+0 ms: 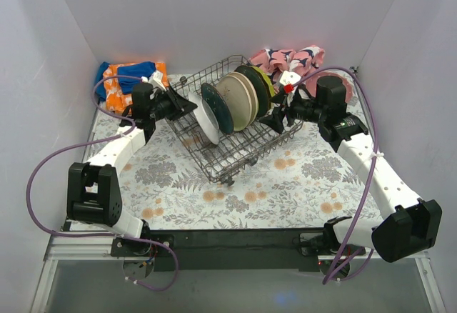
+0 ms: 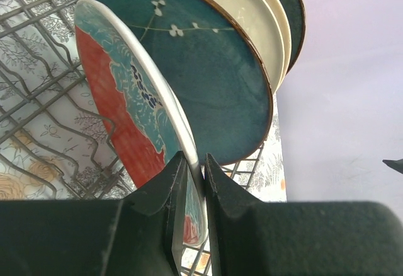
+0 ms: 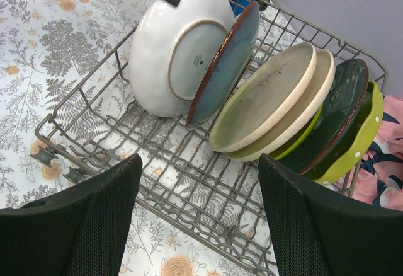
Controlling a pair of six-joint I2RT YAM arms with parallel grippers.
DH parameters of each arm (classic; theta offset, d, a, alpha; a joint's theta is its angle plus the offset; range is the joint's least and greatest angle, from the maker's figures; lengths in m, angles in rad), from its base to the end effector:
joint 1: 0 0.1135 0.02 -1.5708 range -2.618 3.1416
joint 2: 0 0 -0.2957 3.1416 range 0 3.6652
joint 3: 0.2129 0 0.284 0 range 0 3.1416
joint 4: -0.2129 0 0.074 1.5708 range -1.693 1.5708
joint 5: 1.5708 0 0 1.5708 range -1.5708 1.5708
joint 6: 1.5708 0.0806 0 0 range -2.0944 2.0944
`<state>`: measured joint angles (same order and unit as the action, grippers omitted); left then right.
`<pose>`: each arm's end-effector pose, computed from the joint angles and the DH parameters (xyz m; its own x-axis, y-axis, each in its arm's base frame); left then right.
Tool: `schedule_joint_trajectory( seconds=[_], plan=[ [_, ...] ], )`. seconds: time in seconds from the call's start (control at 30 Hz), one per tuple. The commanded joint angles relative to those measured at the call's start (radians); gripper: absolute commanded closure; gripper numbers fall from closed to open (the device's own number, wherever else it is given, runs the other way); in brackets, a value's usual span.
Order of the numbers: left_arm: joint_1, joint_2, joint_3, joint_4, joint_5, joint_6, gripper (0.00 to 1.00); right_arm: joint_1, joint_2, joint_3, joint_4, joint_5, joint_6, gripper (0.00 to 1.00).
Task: Load the plates into the dish rack
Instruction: Insert the plate into the dish rack
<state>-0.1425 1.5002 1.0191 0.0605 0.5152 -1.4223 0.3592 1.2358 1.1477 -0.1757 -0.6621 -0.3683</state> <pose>0.3948 -0.0968 0.2744 -0.6223 -0.7801 0.0639 -0.3156 0.1753 -0.9326 0.2984 0.1650 0.3922 0.0721 -0.2762 -0.9584 -0.8649 0.4612 -0.1980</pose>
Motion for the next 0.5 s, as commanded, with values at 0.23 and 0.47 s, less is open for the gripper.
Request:
schedule_joint_trajectory(
  seconds=[0.23,0.47],
  plan=[
    [-0.039,-0.089,0.015,0.016,-0.067,-0.021,1.00,-0.008,-0.016,-0.014,0.048,-0.045,0.017,0.20],
    [-0.086,-0.061,0.039,0.013,-0.107,-0.052,1.00,-0.008,-0.009,-0.009,0.048,-0.048,0.022,0.20]
  ],
)
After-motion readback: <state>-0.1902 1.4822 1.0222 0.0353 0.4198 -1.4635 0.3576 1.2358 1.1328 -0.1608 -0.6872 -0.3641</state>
